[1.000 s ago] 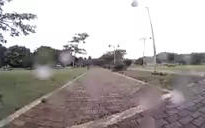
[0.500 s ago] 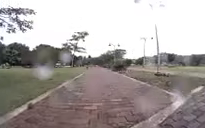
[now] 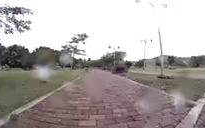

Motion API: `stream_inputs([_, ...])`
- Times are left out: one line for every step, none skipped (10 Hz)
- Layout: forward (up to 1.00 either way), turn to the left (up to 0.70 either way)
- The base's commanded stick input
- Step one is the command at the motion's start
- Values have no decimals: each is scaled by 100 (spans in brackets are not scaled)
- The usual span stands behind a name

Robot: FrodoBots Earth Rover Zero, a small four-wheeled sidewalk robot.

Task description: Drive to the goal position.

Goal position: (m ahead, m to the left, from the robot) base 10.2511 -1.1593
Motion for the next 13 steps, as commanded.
stream_inputs([70,0])
stream_inputs([70,0])
stream_inputs([70,0])
stream_inputs([70,0])
stream_inputs([70,0])
stream_inputs([70,0])
stream_inputs([70,0])
stream_inputs([70,0])
stream_inputs([70,0])
stream_inputs([70,0])
stream_inputs([70,0])
stream_inputs([70,0])
stream_inputs([70,0])
